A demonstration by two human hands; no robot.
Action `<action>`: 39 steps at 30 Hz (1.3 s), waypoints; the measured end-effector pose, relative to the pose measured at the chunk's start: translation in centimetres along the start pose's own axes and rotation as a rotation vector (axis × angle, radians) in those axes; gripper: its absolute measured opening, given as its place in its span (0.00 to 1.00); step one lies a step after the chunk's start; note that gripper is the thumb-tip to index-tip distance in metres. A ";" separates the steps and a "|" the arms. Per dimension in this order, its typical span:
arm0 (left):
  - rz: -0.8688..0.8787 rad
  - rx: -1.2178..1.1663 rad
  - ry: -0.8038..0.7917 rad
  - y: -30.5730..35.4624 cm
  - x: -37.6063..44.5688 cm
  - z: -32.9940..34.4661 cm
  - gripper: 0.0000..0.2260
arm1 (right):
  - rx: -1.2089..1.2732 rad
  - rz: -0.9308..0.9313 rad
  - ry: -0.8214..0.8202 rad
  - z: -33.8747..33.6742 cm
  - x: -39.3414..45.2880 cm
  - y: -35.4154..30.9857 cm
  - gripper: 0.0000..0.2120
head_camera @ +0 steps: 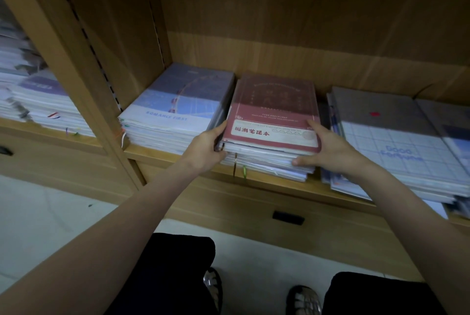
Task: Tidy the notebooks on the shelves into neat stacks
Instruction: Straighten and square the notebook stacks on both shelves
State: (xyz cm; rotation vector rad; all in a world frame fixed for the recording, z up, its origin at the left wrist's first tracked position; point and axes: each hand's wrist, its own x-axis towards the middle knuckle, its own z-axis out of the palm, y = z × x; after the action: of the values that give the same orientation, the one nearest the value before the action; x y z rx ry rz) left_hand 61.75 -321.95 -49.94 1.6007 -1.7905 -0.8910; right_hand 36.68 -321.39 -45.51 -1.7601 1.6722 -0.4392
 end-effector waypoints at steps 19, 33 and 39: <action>-0.092 -0.106 -0.051 1.3 0.7 0.2 0.28 | -0.207 -0.022 -0.065 -0.5 0.4 0.7 0.53; -0.049 0.120 0.006 0.8 -0.2 0.1 0.30 | -0.213 -0.083 -0.044 0.8 1.5 1.4 0.57; -0.025 0.266 0.075 1.3 -0.2 0.4 0.30 | -0.187 -0.074 -0.040 0.6 1.7 1.3 0.57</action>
State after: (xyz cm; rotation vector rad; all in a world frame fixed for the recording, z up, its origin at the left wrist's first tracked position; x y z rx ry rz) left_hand 60.68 -321.61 -49.14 1.7977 -1.9017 -0.6139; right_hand 36.32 -322.81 -47.16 -1.9576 1.6700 -0.2860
